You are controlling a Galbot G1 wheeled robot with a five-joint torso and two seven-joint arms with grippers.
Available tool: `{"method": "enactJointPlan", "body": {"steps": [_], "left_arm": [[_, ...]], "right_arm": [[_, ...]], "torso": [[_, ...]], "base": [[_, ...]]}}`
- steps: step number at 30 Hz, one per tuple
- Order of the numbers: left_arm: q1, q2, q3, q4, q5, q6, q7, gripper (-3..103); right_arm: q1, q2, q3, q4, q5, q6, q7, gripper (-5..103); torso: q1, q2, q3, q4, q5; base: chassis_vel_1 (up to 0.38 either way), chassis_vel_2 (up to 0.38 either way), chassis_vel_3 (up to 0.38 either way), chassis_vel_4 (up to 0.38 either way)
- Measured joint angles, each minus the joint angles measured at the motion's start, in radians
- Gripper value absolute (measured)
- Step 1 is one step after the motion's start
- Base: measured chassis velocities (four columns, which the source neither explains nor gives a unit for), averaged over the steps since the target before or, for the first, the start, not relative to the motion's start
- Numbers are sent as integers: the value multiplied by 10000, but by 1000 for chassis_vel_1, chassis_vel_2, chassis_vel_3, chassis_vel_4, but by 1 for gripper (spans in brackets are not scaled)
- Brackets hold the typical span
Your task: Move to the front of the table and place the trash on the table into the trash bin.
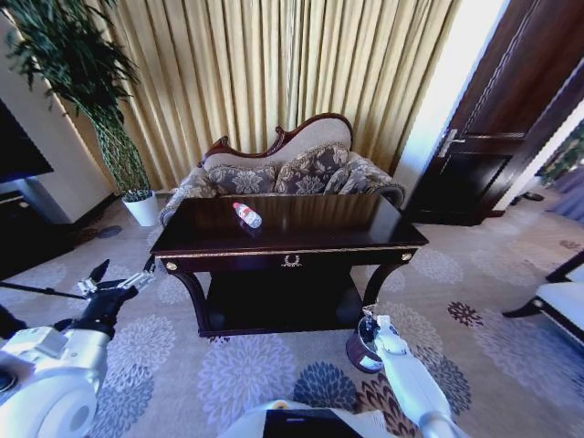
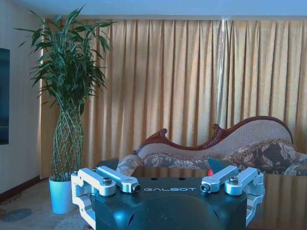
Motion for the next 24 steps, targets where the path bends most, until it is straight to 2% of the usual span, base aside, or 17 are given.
{"method": "enactJointPlan", "body": {"steps": [1, 2, 4, 7, 9, 11, 12, 15, 16, 17, 18, 21, 24], "left_arm": [[2, -1, -5, 1, 2, -5, 1, 100], [4, -8, -6, 1, 5, -15, 3, 100], [5, -13, -6, 1, 7, -18, 5, 100], [6, -23, -3, 1, 17, -23, 9, 100], [6, -24, 0, 1, 18, -24, 9, 100], [2, -24, 18, 1, 21, -24, 12, 100], [2, -24, 18, 1, 21, -24, 12, 100], [1, -22, 33, 1, 25, -25, 16, 100], [1, -22, 33, 1, 25, -25, 16, 100], [1, -21, 34, 1, 27, -25, 17, 100], [3, -22, 35, 1, 27, -24, 18, 100], [9, -24, 41, 1, 28, -25, 24, 100], [11, -29, 48, 2, 29, -25, 29, 100]], "right_arm": [[0, -15, 1, 0, 0, 0, 0, 29], [3, -47, 3, 0, 2, -2, 3, 40], [7, -63, 4, 0, 6, -4, 4, 40], [31, -140, 5, -7, 28, -5, 7, 56], [31, -153, 6, -8, 37, -6, 8, 56], [22, -197, 5, -6, 74, -8, 10, 67], [22, -197, 5, -6, 74, -8, 10, 67], [4, -234, 7, 3, 139, -11, 12, 84], [4, -234, 7, 3, 139, -11, 12, 84], [-4, -239, 7, 12, 176, -12, 12, 89], [-9, -241, 7, 18, 200, -13, 12, 89], [-49, -242, 8, 41, 274, -15, 14, 98], [-152, -269, 7, 95, 329, -18, 15, 100]], "torso": [[0, 0, 0, 0, 0], [0, 0, 0, 0, 0], [0, 0, 0, 0, 0], [-1, 1, 0, 2, 0], [0, 0, -1, 1, 0], [0, 0, -1, 0, 0], [0, 0, -1, 0, 0], [-1, 0, -1, 1, 0], [-1, 0, -1, 1, 0], [0, 1, -1, 0, 0], [0, 0, -1, 1, 0], [-1, 0, -1, 1, 0], [-1, 0, -1, 1, 0]], "base": [[0, 0, 0, 0], [0, 0, 0, 0], [0, 0, 0, 0], [0, 0, 0, 0], [0, 0, 0, 0], [0, 0, 0, 0], [0, 0, 0, 0], [0, 0, 0, 0], [0, 0, 0, 0], [0, 0, 0, 0], [0, 0, 0, 0], [0, 0, 0, 0], [0, 0, 0, 0]]}}
